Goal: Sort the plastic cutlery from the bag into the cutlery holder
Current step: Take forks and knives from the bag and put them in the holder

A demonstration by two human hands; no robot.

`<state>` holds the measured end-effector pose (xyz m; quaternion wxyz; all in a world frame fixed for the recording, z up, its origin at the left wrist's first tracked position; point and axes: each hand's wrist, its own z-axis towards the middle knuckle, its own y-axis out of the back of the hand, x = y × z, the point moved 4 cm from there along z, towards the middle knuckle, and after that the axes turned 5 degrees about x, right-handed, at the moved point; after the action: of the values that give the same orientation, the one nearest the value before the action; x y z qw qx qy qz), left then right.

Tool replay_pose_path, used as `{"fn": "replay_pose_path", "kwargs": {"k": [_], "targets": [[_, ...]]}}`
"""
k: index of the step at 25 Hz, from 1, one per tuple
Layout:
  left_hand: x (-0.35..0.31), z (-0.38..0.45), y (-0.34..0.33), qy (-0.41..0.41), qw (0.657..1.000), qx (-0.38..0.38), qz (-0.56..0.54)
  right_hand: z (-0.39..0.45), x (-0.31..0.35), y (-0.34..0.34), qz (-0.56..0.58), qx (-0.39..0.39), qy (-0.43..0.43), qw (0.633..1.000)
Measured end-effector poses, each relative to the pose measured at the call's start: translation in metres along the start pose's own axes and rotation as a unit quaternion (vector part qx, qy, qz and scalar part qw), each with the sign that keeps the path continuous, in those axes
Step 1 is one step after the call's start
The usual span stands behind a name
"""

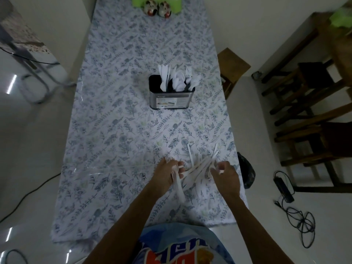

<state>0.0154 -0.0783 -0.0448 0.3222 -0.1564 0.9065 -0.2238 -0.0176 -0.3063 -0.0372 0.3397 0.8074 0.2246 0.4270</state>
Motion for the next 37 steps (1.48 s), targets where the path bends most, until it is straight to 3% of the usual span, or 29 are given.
{"fn": "replay_pose_path", "kwargs": {"k": [5,9,11,14,16,19,23,28,31,37], "targets": [[0.000,0.001,0.014,0.002,1.000,-0.023,-0.018,0.012,-0.016,-0.010,-0.102,0.035,-0.060,0.992],[-0.001,-0.003,0.019,-0.020,0.999,-0.037,0.003,0.001,-0.012,0.002,0.036,-0.053,-0.099,0.993],[-0.008,-0.006,0.017,-0.062,0.996,-0.040,0.045,-0.019,0.013,0.025,0.052,-0.155,-0.039,0.986],[-0.025,-0.012,0.008,-0.109,0.989,-0.033,0.095,-0.058,0.073,0.054,-0.058,-0.264,0.131,0.954],[-0.036,-0.016,-0.003,-0.142,0.976,-0.018,0.164,-0.070,0.105,0.049,-0.036,-0.179,0.172,0.968],[-0.046,-0.028,-0.023,-0.178,0.938,0.009,0.298,-0.073,0.138,0.016,0.061,-0.015,0.145,0.987],[-0.054,-0.053,-0.022,-0.170,0.942,0.004,0.289,-0.080,0.162,-0.015,0.200,0.045,0.074,0.976],[-0.054,-0.063,-0.003,-0.146,0.943,0.040,0.296,-0.090,0.163,-0.029,0.201,0.140,0.151,0.958],[-0.054,-0.063,0.003,-0.162,0.943,0.054,0.286,-0.091,0.164,-0.027,0.227,0.164,0.176,0.944],[-0.056,-0.068,-0.007,-0.131,0.942,0.070,0.302,-0.087,0.162,-0.017,0.234,0.074,0.158,0.956]]}}
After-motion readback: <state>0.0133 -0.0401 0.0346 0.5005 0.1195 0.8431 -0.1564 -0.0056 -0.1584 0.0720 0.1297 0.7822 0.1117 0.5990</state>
